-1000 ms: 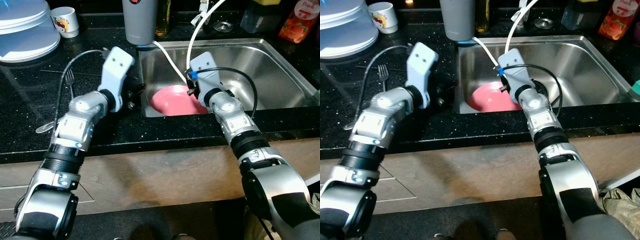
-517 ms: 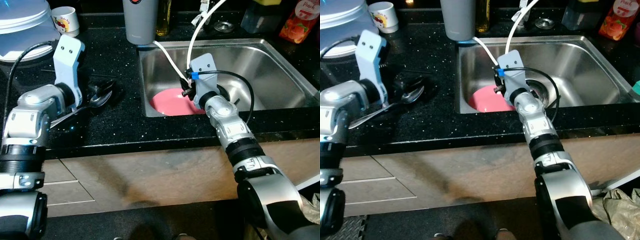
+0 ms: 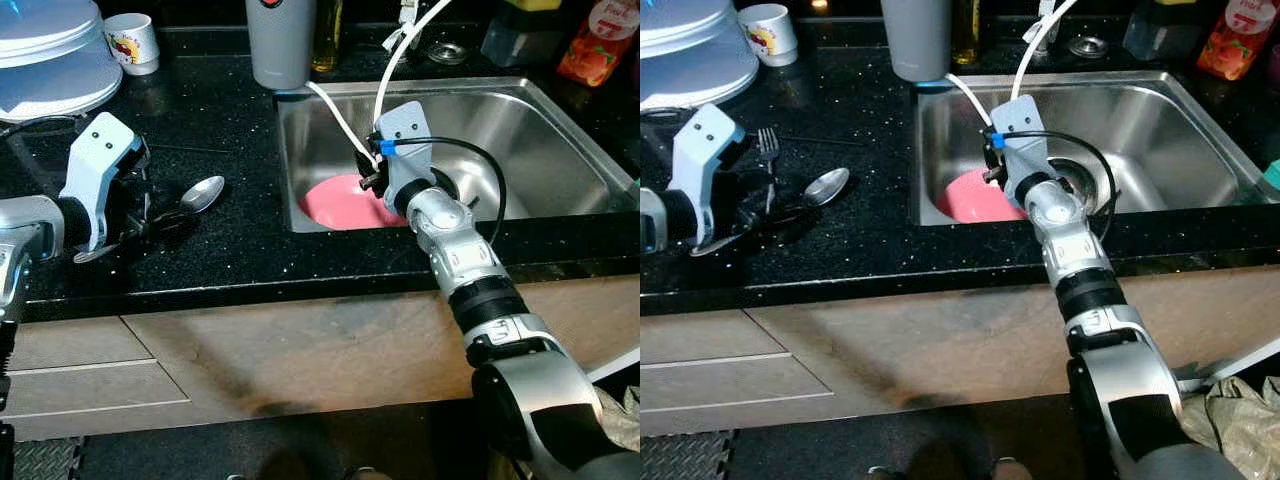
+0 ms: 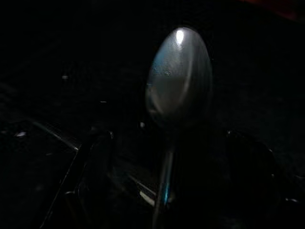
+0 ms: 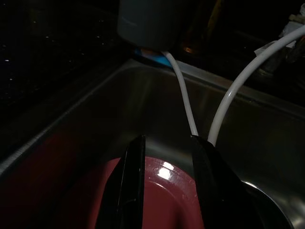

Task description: Kitchen organization

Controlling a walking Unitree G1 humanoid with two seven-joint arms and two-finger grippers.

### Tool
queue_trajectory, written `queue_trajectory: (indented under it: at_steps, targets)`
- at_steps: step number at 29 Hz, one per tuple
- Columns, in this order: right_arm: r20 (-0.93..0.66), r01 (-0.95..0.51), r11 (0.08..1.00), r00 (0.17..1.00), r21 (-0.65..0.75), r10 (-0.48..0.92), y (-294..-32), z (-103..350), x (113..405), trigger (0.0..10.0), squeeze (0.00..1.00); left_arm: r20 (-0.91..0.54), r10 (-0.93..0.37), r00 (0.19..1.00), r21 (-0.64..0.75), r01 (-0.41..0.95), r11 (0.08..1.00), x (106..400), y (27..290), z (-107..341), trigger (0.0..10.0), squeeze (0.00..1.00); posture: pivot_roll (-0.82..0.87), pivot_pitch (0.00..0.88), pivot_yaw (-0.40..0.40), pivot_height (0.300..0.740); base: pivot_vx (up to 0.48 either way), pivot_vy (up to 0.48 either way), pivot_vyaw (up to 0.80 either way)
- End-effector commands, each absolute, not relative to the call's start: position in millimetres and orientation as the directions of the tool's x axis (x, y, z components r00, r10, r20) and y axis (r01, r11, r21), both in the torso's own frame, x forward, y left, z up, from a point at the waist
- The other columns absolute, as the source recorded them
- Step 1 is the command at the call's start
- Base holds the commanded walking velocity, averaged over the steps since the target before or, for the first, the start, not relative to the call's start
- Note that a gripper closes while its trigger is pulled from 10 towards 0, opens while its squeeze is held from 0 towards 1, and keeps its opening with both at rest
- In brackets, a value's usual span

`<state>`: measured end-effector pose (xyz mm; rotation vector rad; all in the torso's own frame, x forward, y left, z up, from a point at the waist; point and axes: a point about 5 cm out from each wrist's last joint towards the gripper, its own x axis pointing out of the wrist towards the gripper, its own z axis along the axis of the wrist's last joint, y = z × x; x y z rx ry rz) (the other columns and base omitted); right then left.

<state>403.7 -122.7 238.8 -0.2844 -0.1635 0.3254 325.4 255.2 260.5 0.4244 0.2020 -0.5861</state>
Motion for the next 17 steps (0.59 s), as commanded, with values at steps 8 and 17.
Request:
queue_trajectory:
  at_steps: [8, 17]
  targets:
    - [0.099, -0.290, 0.916, 0.940, -0.277, 0.328, -127, 235, 402, 10.0, 0.00, -0.347, -0.466, 0.814, 0.373, 0.575, 0.728, 328, 252, 253, 10.0, 0.00, -0.01, 0.120, -0.035, 0.740, 0.000, 0.000, 0.00]
    - [0.100, -0.280, 0.921, 0.943, -0.271, 0.316, -130, 235, 402, 10.0, 0.00, -0.320, -0.463, 0.827, 0.337, 0.556, 0.760, 339, 245, 249, 0.0, 0.00, -0.01, 0.120, -0.029, 0.740, 0.000, 0.000, 0.00]
